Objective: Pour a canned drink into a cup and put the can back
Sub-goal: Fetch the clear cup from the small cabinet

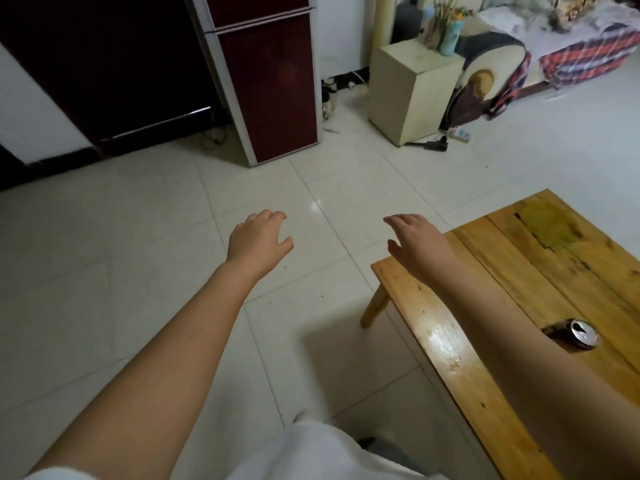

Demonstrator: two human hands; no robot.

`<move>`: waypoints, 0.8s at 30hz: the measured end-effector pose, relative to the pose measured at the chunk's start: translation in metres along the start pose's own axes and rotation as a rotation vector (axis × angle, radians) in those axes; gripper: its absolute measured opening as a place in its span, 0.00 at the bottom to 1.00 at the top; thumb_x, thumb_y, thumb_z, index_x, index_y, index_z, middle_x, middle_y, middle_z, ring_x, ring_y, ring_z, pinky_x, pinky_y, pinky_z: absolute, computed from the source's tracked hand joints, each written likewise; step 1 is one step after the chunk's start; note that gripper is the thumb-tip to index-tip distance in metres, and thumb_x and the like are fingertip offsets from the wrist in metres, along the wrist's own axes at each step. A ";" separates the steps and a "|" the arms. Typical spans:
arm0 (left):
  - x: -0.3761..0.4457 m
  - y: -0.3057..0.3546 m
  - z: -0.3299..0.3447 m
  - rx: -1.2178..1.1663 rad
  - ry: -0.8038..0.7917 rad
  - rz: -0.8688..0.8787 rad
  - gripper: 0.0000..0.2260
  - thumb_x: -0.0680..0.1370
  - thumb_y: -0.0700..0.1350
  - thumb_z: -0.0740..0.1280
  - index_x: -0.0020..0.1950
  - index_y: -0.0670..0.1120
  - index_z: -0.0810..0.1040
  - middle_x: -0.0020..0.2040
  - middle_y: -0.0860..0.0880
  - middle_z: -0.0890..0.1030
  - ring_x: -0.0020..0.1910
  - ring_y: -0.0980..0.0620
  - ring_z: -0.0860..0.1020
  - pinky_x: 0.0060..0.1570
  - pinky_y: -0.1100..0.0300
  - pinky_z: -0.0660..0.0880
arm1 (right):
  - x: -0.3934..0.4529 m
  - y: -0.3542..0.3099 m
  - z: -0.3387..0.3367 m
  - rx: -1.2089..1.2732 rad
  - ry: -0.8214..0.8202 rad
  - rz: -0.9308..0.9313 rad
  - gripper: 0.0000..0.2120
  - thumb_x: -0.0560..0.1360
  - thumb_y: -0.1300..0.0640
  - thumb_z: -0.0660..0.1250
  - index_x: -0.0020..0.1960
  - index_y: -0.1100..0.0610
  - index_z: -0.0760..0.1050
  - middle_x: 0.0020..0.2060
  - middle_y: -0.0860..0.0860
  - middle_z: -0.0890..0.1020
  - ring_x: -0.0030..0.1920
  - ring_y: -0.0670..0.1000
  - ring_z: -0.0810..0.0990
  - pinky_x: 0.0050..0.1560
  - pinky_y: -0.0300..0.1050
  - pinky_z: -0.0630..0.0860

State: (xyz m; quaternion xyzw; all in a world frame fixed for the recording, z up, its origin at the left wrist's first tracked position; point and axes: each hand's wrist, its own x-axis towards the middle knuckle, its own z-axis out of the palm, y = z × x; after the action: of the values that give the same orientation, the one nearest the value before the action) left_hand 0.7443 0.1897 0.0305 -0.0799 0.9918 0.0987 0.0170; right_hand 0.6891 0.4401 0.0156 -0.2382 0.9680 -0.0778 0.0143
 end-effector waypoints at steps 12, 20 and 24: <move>0.016 -0.061 -0.001 -0.099 -0.002 -0.078 0.21 0.77 0.51 0.61 0.69 0.46 0.66 0.67 0.47 0.71 0.65 0.46 0.69 0.57 0.53 0.69 | 0.048 -0.048 0.016 0.070 -0.101 -0.002 0.23 0.77 0.57 0.61 0.71 0.58 0.62 0.68 0.55 0.70 0.69 0.56 0.65 0.67 0.50 0.65; 0.059 -0.074 -0.003 -0.119 0.017 -0.028 0.21 0.78 0.50 0.60 0.69 0.46 0.66 0.66 0.47 0.71 0.64 0.46 0.69 0.56 0.53 0.69 | 0.079 -0.053 0.020 0.046 -0.041 0.055 0.22 0.77 0.58 0.61 0.70 0.58 0.63 0.67 0.55 0.72 0.68 0.56 0.67 0.65 0.50 0.68; 0.091 -0.078 -0.005 -0.145 0.034 0.001 0.21 0.78 0.50 0.60 0.69 0.47 0.66 0.66 0.47 0.72 0.64 0.46 0.69 0.55 0.53 0.70 | 0.106 -0.049 0.020 0.036 -0.029 0.054 0.22 0.77 0.57 0.61 0.71 0.57 0.63 0.67 0.54 0.72 0.68 0.55 0.66 0.63 0.49 0.68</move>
State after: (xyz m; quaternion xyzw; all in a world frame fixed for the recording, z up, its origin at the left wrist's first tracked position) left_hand 0.6672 0.0988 0.0162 -0.0823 0.9822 0.1688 -0.0058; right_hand 0.6190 0.3454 0.0042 -0.2130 0.9721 -0.0915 0.0347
